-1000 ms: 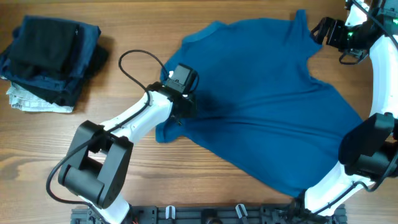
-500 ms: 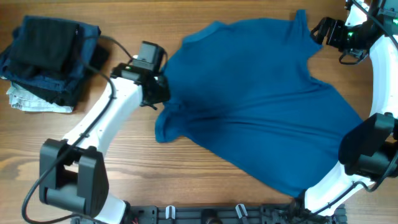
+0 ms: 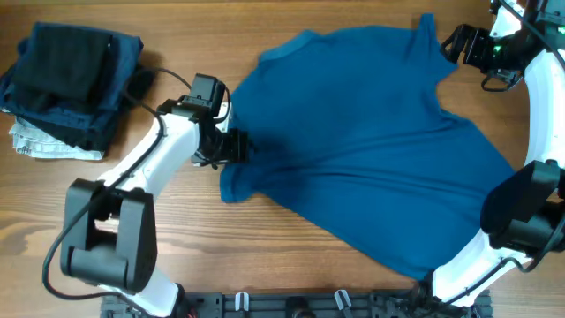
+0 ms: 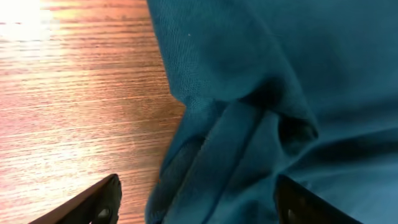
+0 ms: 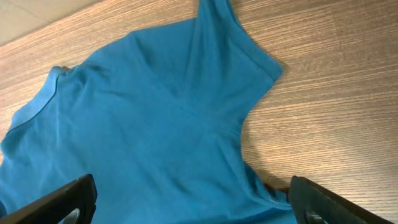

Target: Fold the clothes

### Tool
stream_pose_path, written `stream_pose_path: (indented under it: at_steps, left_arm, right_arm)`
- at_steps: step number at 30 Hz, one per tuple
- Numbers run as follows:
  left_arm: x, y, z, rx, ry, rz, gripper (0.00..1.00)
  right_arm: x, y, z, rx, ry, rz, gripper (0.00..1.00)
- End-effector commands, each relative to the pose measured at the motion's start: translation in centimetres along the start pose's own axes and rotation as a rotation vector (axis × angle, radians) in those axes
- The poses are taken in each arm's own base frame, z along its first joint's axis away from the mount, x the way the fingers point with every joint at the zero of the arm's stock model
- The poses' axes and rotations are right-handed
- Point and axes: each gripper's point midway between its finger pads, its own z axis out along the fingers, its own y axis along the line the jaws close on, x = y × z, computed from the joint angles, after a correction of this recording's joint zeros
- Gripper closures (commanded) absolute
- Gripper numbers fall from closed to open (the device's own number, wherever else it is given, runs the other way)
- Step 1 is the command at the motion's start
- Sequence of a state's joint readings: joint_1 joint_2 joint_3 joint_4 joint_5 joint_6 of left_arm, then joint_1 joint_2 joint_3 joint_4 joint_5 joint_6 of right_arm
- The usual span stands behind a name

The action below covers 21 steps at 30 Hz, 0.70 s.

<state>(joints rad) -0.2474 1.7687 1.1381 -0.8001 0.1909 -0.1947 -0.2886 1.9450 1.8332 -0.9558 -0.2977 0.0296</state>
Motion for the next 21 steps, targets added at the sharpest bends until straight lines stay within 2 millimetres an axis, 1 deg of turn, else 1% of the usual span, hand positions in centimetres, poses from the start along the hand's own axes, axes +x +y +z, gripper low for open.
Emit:
stream_pose_path:
  at_steps: [1, 3, 4, 6, 8, 9, 11, 13, 17, 19, 21]
  left_arm:
    - [0.7, 0.3, 1.6, 0.009, 0.054, 0.019, 0.21]
    - [1.0, 0.2, 1.9, 0.021, 0.072, 0.015, 0.22]
    - [1.1, -0.2, 1.9, 0.045, 0.078, 0.014, 0.25]
    - [1.4, -1.4, 1.8, 0.113, 0.093, 0.012, 0.3]
    - [1.7, -2.4, 1.6, 0.173, 0.11, 0.009, 0.38]
    - [2.0, -2.9, 1.4, 0.2, 0.122, 0.003, 0.41]
    - [2.8, -3.6, 1.0, 0.243, 0.158, -0.007, 0.46]
    - [4.0, -3.5, 0.8, 0.24, 0.207, -0.023, 0.51]
    - [5.3, -3.4, 0.6, 0.225, 0.264, -0.037, 0.54]
    - [5.9, -3.7, 0.6, 0.221, 0.282, -0.026, 0.54]
    - [6.3, -4.5, 0.7, 0.219, 0.289, 0.003, 0.53]
  right_arm:
    - [0.1, -0.2, 0.4, 0.006, 0.007, 0.002, 0.0]
    - [0.1, -0.2, 0.4, 0.006, 0.007, 0.002, 0.0]
    - [0.1, -0.2, 0.4, 0.006, 0.007, 0.002, 0.0]
    - [0.1, -0.3, 0.4, 0.007, 0.007, 0.002, 0.0]
    - [0.1, -0.2, 0.4, 0.006, 0.007, 0.002, 0.0]
    - [0.1, -0.2, 0.4, 0.006, 0.007, 0.002, 0.0]
    - [0.1, -0.2, 0.4, 0.006, 0.007, 0.002, 0.0]
    - [0.1, -0.2, 0.4, 0.006, 0.007, 0.002, 0.0]
    - [0.1, -0.3, 0.4, 0.007, 0.007, 0.002, 0.0]
    - [0.1, -0.3, 0.4, 0.007, 0.007, 0.002, 0.0]
    - [0.1, -0.2, 0.4, 0.006, 0.007, 0.002, 0.0]
